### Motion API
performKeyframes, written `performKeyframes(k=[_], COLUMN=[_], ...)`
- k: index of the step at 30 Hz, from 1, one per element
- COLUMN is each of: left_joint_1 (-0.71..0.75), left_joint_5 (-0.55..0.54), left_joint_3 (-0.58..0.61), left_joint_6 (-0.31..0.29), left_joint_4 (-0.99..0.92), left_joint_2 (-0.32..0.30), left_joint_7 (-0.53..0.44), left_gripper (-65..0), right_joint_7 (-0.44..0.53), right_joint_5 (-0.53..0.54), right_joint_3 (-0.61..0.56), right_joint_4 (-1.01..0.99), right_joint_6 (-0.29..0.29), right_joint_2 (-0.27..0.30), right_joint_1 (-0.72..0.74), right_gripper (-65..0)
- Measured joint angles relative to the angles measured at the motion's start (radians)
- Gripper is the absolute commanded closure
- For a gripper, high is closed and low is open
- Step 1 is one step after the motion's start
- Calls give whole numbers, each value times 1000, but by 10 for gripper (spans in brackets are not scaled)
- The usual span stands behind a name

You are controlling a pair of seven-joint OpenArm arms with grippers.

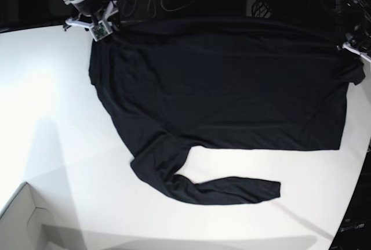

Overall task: Layout the t-shirt on the table in an organized manner, then fold the t-shirt properly
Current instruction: 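Drag the held shirt edge away from the body with both grippers, then reach both grippers to the shirt's side edges and grasp them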

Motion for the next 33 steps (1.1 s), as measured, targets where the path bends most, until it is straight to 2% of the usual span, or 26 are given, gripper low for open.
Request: performKeyframes(k=[2, 6, 8, 10, 17, 20, 25, 27, 33], left_joint_1=[1, 7, 8, 8, 15, 19, 20, 19, -29], left_joint_5=[4, 4, 4, 4, 8, 9, 8, 6, 19], left_joint_3=[-2, -2, -3, -5, -105, -109, -111, -114, -163], left_joint_6=[3, 3, 3, 3, 9, 6, 6, 6, 6], left_joint_4=[0, 0, 0, 3, 116, 158, 227, 245, 288], left_joint_2=[0, -3, -3, -3, 26, 44, 39, 41, 38], left_joint_7=[0, -1, -2, -2, 3, 9, 4, 6, 13], left_gripper=[-249, -367, -416, -439, -443, -443, -443, -443, -443], right_joint_7=[0, 0, 0, 0, -4, -1, -3, -3, -3], right_joint_5=[0, 0, 0, 0, -4, -4, -4, -4, -5], right_joint_3=[1, 3, 3, 3, 4, 0, 1, 3, 39], right_joint_4=[12, 15, 15, 15, 53, 89, 92, 92, 92], right_joint_6=[0, 0, 0, -1, -1, -1, -1, -2, -2], right_joint_2=[0, 0, 0, 0, 0, -1, 0, 0, 3], right_joint_1=[0, 0, 0, 0, -3, -18, -20, -20, -16], right_gripper=[-132, -132, -132, -132, -136, -137, -140, -173, -335])
